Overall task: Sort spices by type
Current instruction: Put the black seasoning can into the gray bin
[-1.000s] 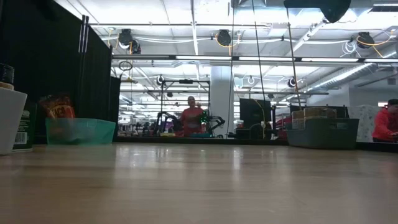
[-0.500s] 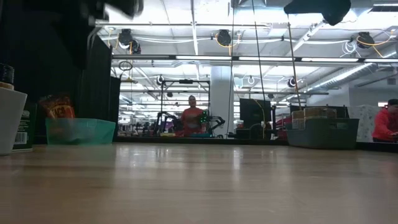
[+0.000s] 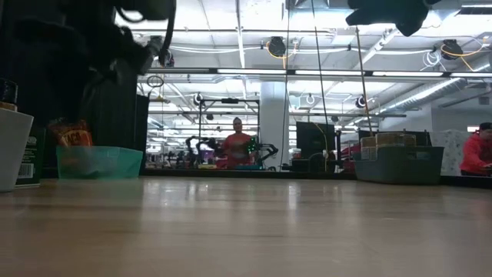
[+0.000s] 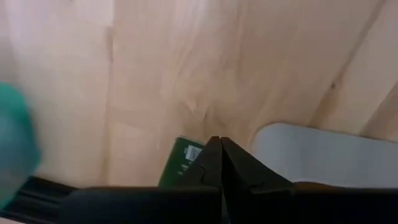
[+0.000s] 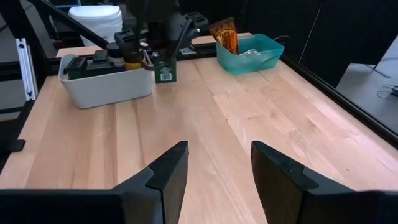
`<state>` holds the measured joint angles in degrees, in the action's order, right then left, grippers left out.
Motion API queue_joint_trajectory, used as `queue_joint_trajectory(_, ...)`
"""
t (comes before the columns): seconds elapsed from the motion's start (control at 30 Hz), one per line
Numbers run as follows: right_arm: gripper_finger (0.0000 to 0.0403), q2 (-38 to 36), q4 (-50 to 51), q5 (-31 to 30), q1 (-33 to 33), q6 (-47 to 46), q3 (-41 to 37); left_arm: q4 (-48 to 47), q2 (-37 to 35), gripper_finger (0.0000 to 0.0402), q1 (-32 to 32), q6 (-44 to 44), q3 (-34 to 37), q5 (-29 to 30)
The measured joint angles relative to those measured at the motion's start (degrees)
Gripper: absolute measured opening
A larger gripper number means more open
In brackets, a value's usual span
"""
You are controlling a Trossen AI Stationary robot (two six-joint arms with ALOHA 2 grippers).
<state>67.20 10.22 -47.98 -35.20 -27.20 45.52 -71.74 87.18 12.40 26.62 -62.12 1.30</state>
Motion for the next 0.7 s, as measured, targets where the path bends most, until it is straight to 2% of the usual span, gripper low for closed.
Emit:
queue_joint_trajectory(0.4, 0.0160, 0.0, 0.3, 0.1, 0.0, 0.4, 0.0, 3.5, -0.8, 0.0000, -0.7, 0.4, 8.0, -3.3)
queue_joint_trajectory(0.7, 0.0160, 0.0, 0.8, 0.1, 0.0, 0.4, 0.0, 4.0, -0.8, 0.0000, 1.6, 2.9, 8.4, -6.7)
